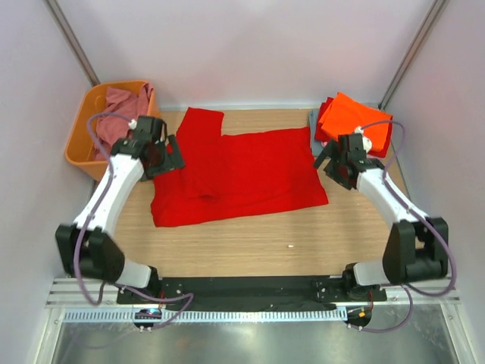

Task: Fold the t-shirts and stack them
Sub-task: Fold the tshirt

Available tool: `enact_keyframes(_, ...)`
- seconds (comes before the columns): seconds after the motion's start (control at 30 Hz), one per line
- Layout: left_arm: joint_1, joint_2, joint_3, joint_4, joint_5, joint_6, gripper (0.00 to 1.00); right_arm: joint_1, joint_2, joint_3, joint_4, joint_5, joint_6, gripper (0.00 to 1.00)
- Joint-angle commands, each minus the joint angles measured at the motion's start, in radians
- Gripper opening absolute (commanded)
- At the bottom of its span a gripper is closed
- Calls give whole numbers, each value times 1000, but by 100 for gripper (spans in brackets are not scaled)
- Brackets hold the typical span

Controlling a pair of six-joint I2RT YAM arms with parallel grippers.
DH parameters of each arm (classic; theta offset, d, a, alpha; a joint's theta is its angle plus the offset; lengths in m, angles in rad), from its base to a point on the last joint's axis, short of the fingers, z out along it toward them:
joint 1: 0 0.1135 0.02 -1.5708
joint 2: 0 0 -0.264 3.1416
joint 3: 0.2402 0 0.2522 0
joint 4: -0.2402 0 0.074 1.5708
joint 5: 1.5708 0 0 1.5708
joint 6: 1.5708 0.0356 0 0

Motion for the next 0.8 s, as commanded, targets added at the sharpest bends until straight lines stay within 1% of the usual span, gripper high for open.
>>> enact_keyframes(0.0, -1, -237, -214, 82, 56, -125, 93, -12, -123, -173, 22, -108, 9, 100)
enact_keyframes(0.03, -1, -286, -330, 110, 70, -149, 93, -18, -141, -204, 27, -122, 17, 100)
enact_keyframes(0.07, -1, -331, -386, 163, 82, -183, 93, -18, -172, -233, 34, -172, 26, 100)
enact_keyframes(0.1, -1, -366, -438, 188, 107, -206, 93, -21, -184, -284, 38, -188, 32, 100)
enact_keyframes(0.13, -1, -435, -526, 208, 109, -252, 93, -24, -196, -305, 39, -208, 34, 100)
enact_keyframes(0.2, -1, -491, -636, 263, 112, -292, 93, -27, -221, -358, 58, -223, 44, 100)
enact_keyframes(0.23, -3, -529, -669, 277, 109, -341, 93, -35, -224, -368, 62, -234, 46, 99)
enact_keyframes(0.27, -1, -549, -699, 304, 109, -363, 93, -41, -226, -379, 65, -239, 47, 97)
enact_keyframes(0.33, -1, -580, -785, 340, 109, -413, 92, -53, -223, -405, 88, -257, 52, 95)
enact_keyframes(0.4, -1, -620, -845, 375, 95, -432, 92, -73, -201, -424, 123, -265, 57, 92)
enact_keyframes(0.53, -1, -655, -879, 378, 31, -432, 92, -96, -137, -416, 176, -280, 53, 88)
enact_keyframes(0.6, 0, -670, -890, 371, -5, -435, 93, -96, -115, -409, 203, -280, 57, 83)
enact_keyframes(0.67, 0, -678, -895, 349, -32, -443, 93, -96, -81, -407, 220, -283, 58, 74)
enact_keyframes(0.7, 0, -690, -896, 339, -72, -465, 93, -96, -72, -408, 225, -283, 58, 70)
enact_keyframes(0.73, 2, -698, -904, 332, -89, -472, 93, -95, -65, -413, 231, -283, 58, 63)
enact_keyframes(0.77, 2, -706, -913, 334, -100, -482, 92, -96, -60, -416, 232, -280, 58, 53)
